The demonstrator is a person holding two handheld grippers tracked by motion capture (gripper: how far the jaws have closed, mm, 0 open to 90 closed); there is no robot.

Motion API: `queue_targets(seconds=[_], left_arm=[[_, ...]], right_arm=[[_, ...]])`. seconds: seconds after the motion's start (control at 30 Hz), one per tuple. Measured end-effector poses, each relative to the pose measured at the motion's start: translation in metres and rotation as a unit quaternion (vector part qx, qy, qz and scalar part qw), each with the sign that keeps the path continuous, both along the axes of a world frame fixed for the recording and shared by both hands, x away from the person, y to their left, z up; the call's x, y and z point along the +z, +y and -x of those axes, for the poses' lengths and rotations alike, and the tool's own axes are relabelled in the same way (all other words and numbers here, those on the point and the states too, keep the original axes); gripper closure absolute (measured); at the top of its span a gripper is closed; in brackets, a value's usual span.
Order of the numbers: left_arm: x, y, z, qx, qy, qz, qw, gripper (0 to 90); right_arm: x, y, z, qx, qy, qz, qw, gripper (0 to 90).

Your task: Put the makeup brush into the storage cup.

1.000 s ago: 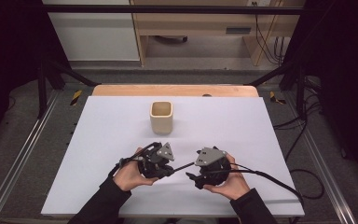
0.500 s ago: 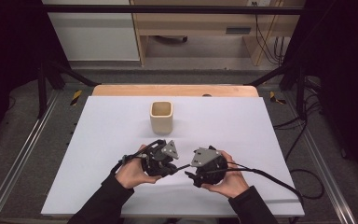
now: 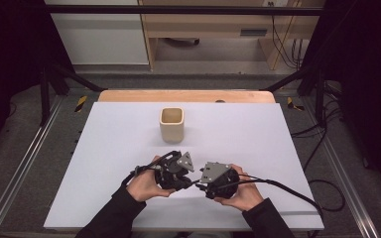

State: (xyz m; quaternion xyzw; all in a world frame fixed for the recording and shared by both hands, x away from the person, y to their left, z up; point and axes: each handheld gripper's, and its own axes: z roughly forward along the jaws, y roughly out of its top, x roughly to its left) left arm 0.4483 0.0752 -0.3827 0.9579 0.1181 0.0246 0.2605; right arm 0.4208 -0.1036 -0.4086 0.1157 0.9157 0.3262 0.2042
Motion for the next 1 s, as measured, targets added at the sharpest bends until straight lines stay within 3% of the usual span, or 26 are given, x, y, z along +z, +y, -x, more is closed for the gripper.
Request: queue_targets(seconds=[0.1,0.33,0.4,0.43,1.0], left_arm=[[-0.0003,-0.0015,0.0014,0.002,0.003,0.003,1.0000,84.2],[-0.0002,-0.0025,0.0014,-0.003,0.004,-0.005,1.0000,84.2],[-0.0010,-0.0031,0.0020,-0.002,0.004,-0.005,1.0000,84.2],[-0.0013,-0.0033,0.0019,-0.003,0.005,-0.006,1.0000,84.1],[-0.0036,-0.0017,-0.0003,-0.004,0.002,-0.008,1.0000,81.0]], right_arm=[[-0.0010,0.0002,0.0002,0.010,-0.011,0.008,0.9999,55.6],[-0.0030,0.0007,0.0010,0.030,-0.008,0.015,0.9994,64.1],[-0.0042,0.0021,0.0029,0.024,0.000,0.008,0.9997,65.0],[-0.0044,0.0015,0.0018,0.032,-0.009,0.016,0.9993,65.3],[-0.0074,0.0019,0.0009,0.050,0.014,0.020,0.9985,75.4]])
